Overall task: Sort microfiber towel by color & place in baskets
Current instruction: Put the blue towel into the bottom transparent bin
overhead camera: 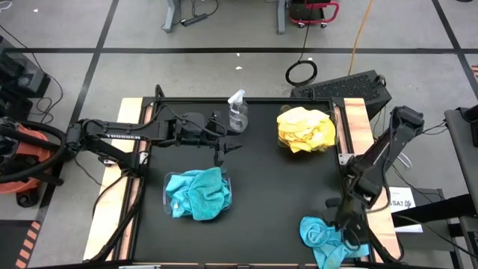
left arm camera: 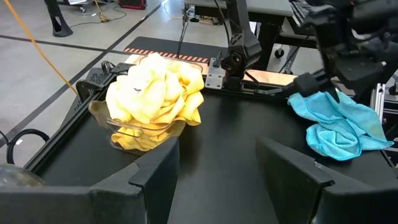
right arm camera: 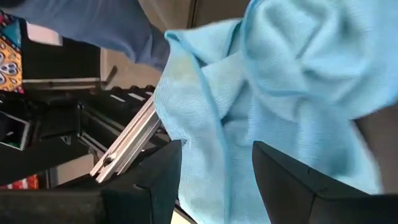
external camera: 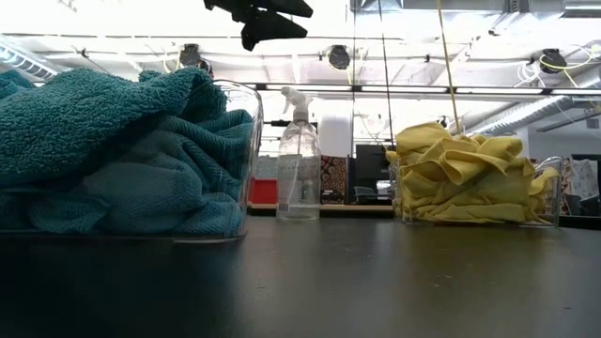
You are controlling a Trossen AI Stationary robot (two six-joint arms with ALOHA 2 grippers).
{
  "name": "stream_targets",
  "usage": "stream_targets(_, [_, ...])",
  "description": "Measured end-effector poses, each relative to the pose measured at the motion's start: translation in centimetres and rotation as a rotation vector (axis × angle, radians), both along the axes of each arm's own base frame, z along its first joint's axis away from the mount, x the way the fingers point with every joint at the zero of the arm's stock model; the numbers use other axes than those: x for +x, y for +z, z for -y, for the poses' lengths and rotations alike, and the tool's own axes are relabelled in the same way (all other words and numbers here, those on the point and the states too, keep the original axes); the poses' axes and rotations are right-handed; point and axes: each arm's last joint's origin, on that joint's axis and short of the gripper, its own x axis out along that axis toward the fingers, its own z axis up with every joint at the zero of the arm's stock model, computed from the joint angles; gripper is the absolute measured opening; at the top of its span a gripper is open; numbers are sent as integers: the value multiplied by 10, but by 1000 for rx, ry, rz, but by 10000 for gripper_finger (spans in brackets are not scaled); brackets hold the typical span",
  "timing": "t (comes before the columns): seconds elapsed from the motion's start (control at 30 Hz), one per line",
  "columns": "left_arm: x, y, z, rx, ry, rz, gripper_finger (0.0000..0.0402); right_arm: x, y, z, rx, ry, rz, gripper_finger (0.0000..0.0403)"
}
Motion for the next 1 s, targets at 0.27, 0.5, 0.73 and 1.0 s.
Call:
stream_targets(0.27, [0, 0, 0, 0, 0, 0, 219, -12, -29, -31, -129, -29, -68, 189])
stream_targets(0.5, [0, 0, 0, 0, 0, 0, 219, -17, -51, -42, -248, -99, -73, 189])
stream_targets(0.73, [0, 0, 0, -1, 0, 1, 219, -13, -74, -49, -340, -108, -89, 178])
stream_targets(1.0, [0, 0, 2, -1, -5, 1, 219, -14, -76, -48, -354, -89, -79, 30])
